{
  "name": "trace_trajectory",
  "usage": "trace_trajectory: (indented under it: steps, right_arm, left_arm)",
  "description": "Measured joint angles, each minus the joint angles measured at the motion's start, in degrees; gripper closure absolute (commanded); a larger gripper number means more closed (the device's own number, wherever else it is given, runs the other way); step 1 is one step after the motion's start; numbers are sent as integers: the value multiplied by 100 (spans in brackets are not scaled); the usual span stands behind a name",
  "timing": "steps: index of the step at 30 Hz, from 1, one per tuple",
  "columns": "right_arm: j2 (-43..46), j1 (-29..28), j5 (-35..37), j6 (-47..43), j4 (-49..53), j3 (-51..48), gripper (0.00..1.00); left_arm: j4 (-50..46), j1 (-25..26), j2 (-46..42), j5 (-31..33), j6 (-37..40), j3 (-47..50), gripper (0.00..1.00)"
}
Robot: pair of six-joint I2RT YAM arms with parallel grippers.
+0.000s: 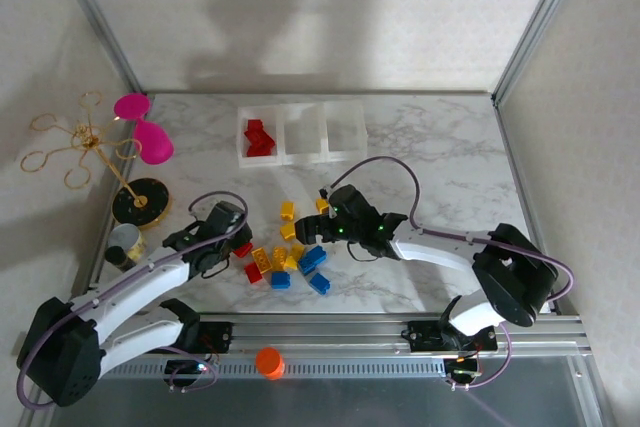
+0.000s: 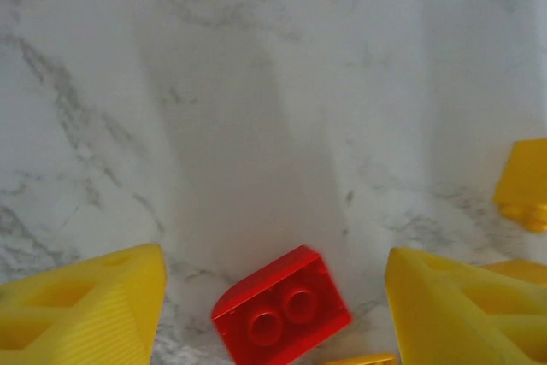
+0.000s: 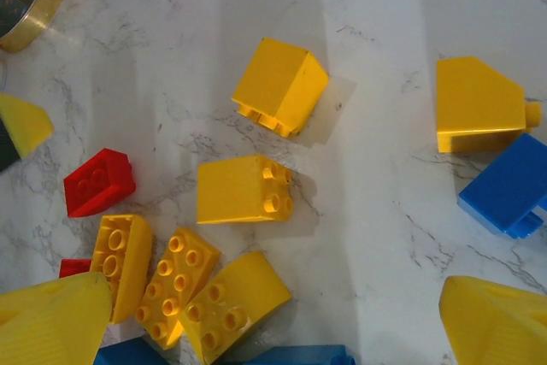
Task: Sort the legos into containers by color
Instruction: Pick up the lego from the bottom-left of the table.
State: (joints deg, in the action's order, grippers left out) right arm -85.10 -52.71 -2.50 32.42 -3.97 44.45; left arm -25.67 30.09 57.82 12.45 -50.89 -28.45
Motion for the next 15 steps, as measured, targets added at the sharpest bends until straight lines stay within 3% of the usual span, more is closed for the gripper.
trace_trajectory:
  steps: [11,15]
  right_arm:
    - [-149,-11,140,120,-120,0,1]
    - [-155,-11,160,129,-118,0,1]
  left_arm:
    - [295,575,400,-175,-402,201,24]
    - [479,638,688,-203,-448,212,30]
